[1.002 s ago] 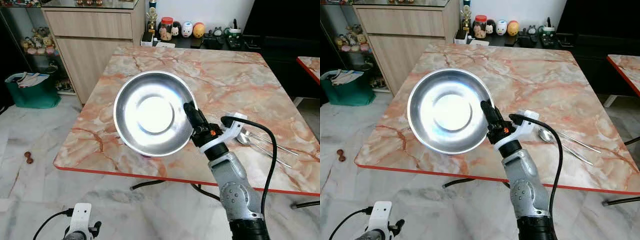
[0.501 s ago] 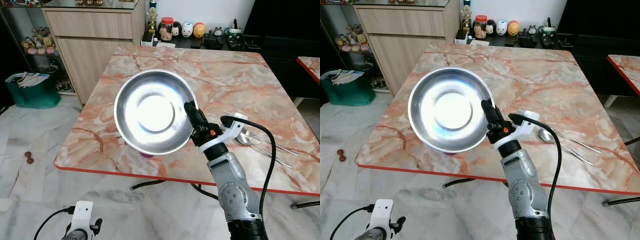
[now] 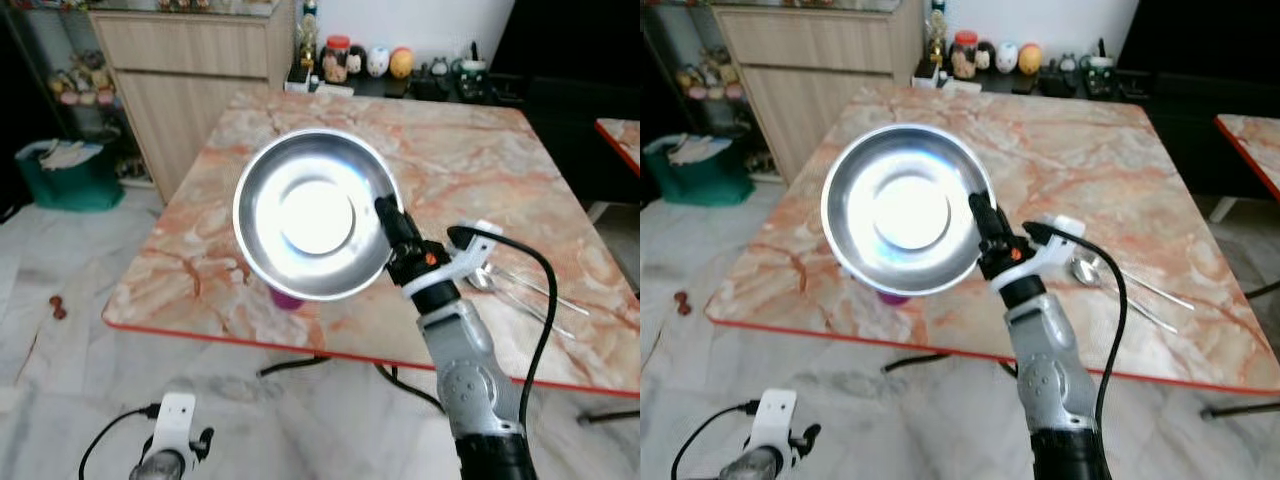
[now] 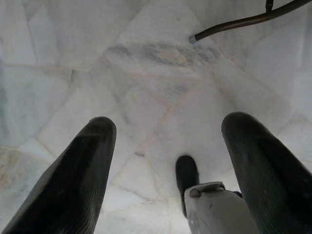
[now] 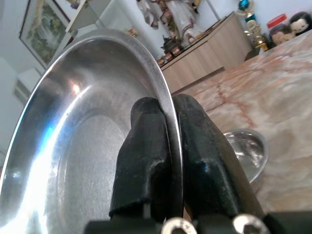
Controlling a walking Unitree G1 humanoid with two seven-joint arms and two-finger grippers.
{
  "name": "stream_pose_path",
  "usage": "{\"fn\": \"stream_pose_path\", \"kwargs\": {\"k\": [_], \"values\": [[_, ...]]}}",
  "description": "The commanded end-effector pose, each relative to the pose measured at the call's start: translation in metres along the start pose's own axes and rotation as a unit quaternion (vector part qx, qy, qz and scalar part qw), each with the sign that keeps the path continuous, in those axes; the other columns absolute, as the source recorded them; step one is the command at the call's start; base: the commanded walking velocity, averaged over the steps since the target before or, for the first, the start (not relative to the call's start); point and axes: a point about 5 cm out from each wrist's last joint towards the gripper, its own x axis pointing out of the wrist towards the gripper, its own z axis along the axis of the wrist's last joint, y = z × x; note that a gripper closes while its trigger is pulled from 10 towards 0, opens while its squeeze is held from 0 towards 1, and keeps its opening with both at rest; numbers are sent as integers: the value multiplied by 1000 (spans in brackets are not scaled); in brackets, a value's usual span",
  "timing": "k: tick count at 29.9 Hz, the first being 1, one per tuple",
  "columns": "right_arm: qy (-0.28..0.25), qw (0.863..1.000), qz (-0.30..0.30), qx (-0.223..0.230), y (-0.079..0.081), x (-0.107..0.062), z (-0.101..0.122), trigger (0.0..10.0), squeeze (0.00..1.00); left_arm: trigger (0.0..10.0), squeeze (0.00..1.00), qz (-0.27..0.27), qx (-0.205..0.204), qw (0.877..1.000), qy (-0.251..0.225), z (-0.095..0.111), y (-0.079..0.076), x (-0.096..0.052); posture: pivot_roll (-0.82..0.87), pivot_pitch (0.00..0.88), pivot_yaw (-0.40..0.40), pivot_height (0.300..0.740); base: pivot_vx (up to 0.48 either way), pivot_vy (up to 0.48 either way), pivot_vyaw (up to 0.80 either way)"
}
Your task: Setting the table
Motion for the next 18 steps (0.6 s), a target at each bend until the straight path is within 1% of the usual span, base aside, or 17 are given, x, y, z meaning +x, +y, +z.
{"fn": "stream_pose_path", "kwargs": {"k": [1, 18], "values": [[-12, 1000, 10, -7, 4, 4, 6, 10000, 0, 10000, 0, 1, -5, 1000, -4, 1, -1, 0, 48, 0, -43, 731, 0, -289, 0], [-14, 1000, 11, -10, 5, 7, 6, 10000, 0, 10000, 0, -1, -5, 1000, -7, 2, -4, 0, 37, 0, -47, 731, 0, -305, 0]]}}
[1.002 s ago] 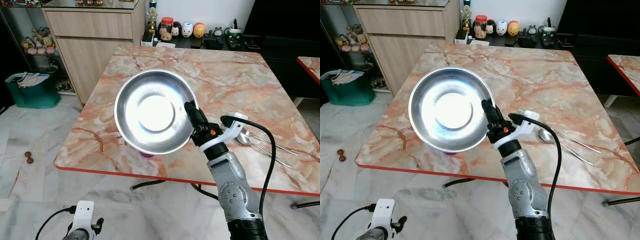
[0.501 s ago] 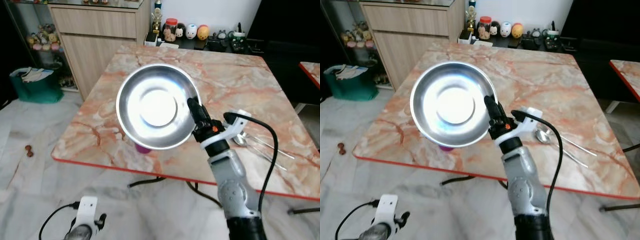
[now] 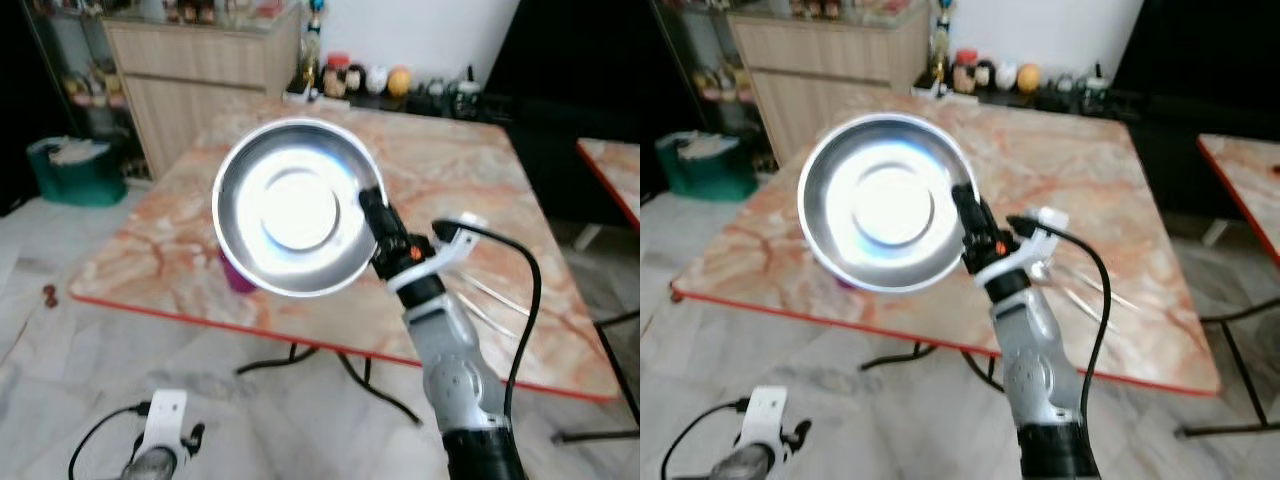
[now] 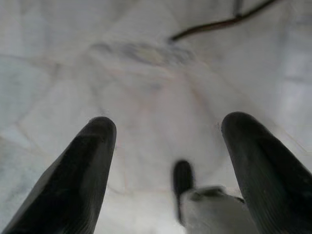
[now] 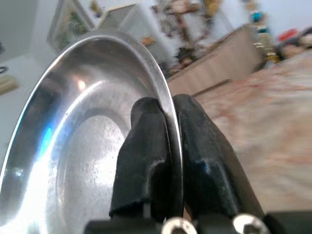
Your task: Setting the table
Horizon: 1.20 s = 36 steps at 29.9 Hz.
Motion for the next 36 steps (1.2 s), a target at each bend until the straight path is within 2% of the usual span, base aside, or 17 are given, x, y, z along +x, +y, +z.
{"fn": "stream_pose_path", "kwargs": {"k": [1, 17, 36], "values": [[-13, 1000, 6, -2, 3, 2, 5, 10000, 0, 10000, 0, -1, 6, 1000, -1, 0, 1, 0, 29, 0, -44, 731, 0, -307, 0], [-10, 1000, 8, 0, 6, 4, -2, 10000, 0, 10000, 0, -8, 17, 1000, 8, -4, 3, -1, 29, 0, -33, 731, 0, -305, 0], [-15, 1000, -9, -9, 1, 0, 2, 10000, 0, 10000, 0, -5, 11, 1000, 16, -10, 3, -3, 22, 0, -32, 731, 0, -299, 0]]}}
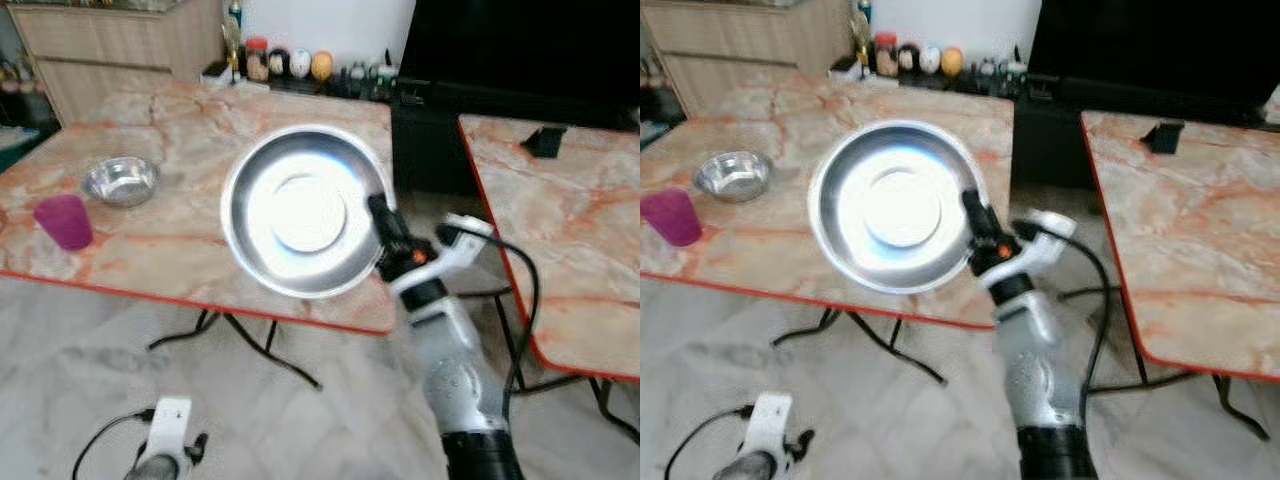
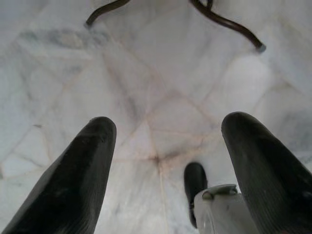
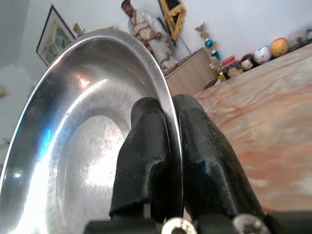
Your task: Setting the table
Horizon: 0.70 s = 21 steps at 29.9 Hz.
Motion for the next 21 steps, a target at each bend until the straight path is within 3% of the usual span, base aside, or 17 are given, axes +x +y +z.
{"fn": "stream_pose_path", "kwargs": {"k": [1, 21], "values": [[-18, 1000, -12, -14, -6, -3, 12, 10000, 0, 10000, 0, -10, -7, 1000, 9, -6, -10, -1, 22, 0, -33, 731, 0, -300, 0], [-26, 999, -24, -16, -9, -3, 15, 10000, 0, 10000, 0, -11, -10, 1000, 18, -10, -9, -2, 19, 0, -33, 731, 0, -299, 0]]}}
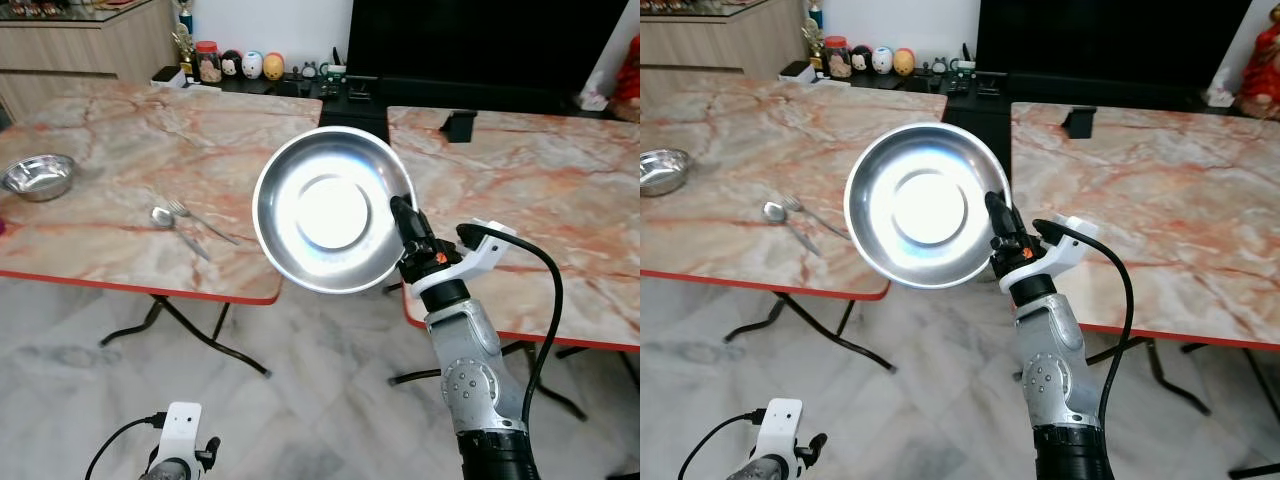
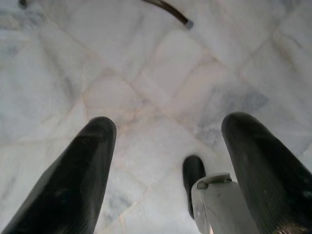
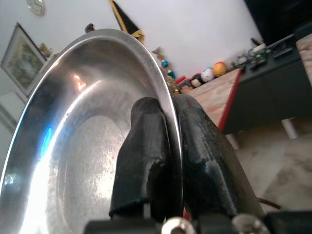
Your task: Setting the table
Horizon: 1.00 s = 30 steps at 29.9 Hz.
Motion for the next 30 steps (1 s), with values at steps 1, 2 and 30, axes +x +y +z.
{"fn": "stream_pose_path", "kwargs": {"k": [1, 2, 30], "values": [[-11, 1000, 11, -11, 4, 3, 7, 10000, 0, 10000, 0, -2, -3, 1000, 4, -2, -2, 0, 19, 0, -33, 731, 0, -300, 0], [-11, 1000, 11, -11, 4, 3, 7, 10000, 0, 10000, 0, -2, -3, 1000, 5, -2, -2, 0, 19, 0, -33, 731, 0, -300, 0], [-20, 999, -22, -37, -3, 3, 10, 10000, 0, 10000, 0, -3, 1, 1000, 14, -7, 0, -1, 16, 0, -36, 731, 0, -286, 123]]}}
